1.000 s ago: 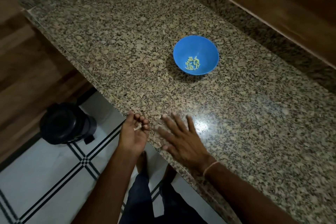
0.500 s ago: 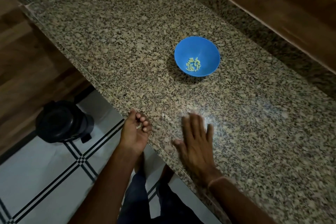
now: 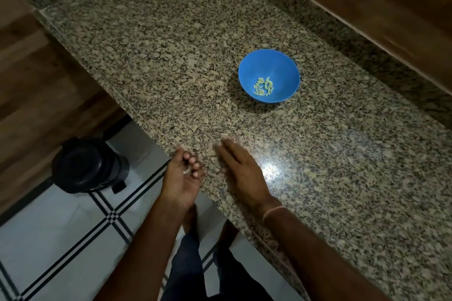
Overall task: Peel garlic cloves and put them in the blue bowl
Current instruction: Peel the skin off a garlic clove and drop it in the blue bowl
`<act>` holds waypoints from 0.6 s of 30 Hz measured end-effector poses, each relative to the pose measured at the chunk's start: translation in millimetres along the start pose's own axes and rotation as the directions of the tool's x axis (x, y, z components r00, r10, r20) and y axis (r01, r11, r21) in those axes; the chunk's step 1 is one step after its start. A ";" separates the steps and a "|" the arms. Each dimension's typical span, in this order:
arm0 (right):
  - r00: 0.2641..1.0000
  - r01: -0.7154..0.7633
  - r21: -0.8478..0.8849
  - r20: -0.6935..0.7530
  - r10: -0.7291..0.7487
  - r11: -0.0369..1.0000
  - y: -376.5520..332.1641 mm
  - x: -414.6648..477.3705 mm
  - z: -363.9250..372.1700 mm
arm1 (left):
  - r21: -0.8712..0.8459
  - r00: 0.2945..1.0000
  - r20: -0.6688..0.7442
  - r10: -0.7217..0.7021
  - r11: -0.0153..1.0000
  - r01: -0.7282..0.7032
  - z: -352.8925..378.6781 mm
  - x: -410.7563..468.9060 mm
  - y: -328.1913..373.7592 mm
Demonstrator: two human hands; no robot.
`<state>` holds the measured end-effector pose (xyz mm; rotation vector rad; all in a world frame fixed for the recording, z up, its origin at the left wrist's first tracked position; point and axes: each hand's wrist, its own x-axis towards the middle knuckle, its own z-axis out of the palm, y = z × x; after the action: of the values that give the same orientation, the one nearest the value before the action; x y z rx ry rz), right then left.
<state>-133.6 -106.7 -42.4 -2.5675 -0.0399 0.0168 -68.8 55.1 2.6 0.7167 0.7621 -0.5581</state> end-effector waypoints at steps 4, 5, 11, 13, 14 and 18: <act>0.991 0.094 -0.003 -0.096 -0.094 0.996 9.5 17.2 -2.2 | -0.018 1.000 -0.008 -0.007 1.000 0.007 -2.9 0.8 0.1; 0.989 0.101 0.009 -0.111 -0.099 0.995 11.0 19.0 -2.7 | -0.021 1.000 -0.008 -0.008 1.000 0.007 -3.1 1.0 0.1; 0.980 0.102 -0.059 -0.167 -0.110 0.993 3.6 30.4 -3.2 | -0.038 1.000 0.000 -0.007 0.999 0.007 -0.6 3.6 -0.9; 0.977 0.101 -0.124 -0.174 -0.122 0.987 2.1 35.3 -3.2 | -0.028 1.000 0.000 -0.011 1.000 0.011 0.7 3.9 -0.8; 0.979 0.100 -0.158 -0.161 -0.126 0.982 1.7 34.7 -3.8 | -0.022 1.000 0.001 -0.016 1.000 0.016 1.5 3.7 -0.8; 0.994 0.030 -0.225 -0.093 -0.052 0.974 -0.8 21.6 -5.3 | -0.035 0.999 0.011 -0.044 0.998 0.045 1.6 2.4 1.8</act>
<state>-111.9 -108.2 -37.5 -2.7884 -0.0605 -0.1369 -65.4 54.5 2.2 0.6656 0.7784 -0.5871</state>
